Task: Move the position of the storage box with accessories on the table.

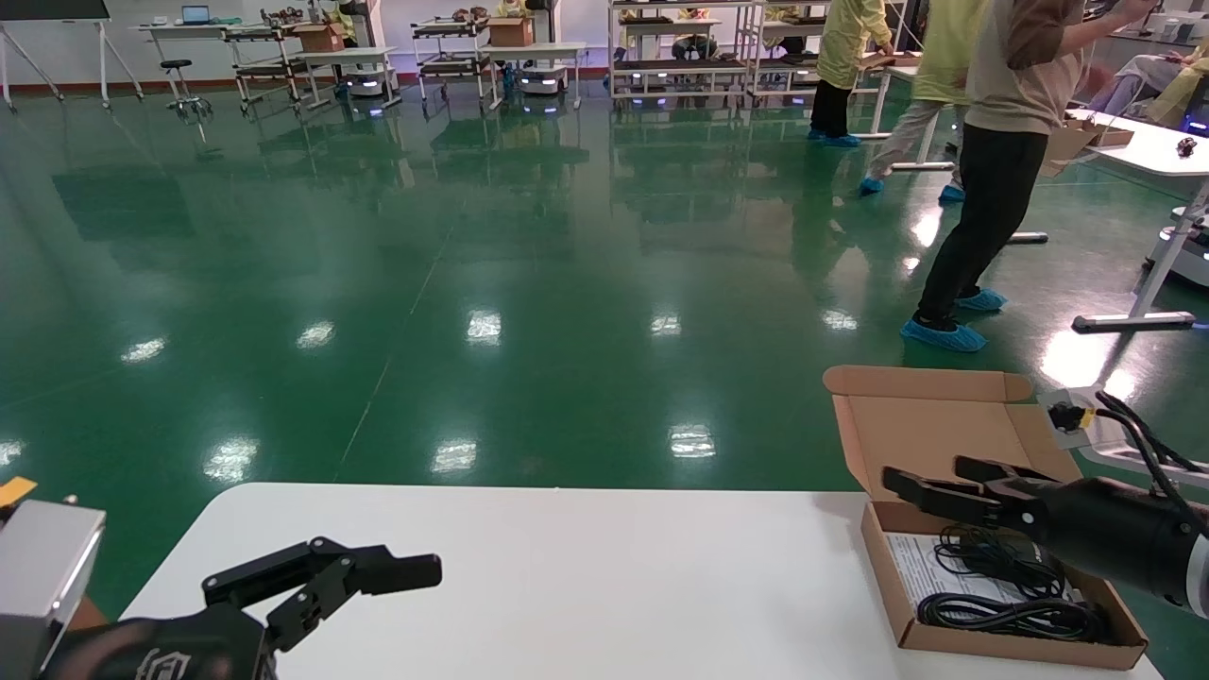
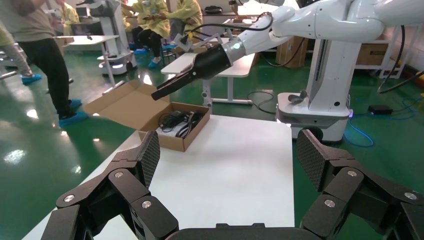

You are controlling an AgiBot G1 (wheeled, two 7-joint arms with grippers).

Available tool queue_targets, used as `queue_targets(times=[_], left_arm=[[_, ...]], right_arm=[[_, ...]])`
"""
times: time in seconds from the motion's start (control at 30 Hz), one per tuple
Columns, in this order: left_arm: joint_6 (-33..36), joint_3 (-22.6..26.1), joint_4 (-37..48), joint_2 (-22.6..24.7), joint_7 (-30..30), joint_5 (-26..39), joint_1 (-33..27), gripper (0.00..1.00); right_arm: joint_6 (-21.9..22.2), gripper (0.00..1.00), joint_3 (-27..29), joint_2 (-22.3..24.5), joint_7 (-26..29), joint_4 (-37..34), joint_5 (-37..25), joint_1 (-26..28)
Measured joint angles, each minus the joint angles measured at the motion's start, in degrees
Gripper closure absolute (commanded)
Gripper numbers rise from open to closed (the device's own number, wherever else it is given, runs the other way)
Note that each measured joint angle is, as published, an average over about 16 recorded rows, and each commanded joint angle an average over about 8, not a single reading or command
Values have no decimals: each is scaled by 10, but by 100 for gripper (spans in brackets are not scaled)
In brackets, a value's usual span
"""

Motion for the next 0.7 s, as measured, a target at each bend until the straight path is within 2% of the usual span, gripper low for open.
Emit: queue_targets(times=[0.7], left_arm=[[0, 0, 0, 0, 0, 0, 0, 0]], right_arm=[[-179, 0, 119, 61, -63, 250, 96, -122]])
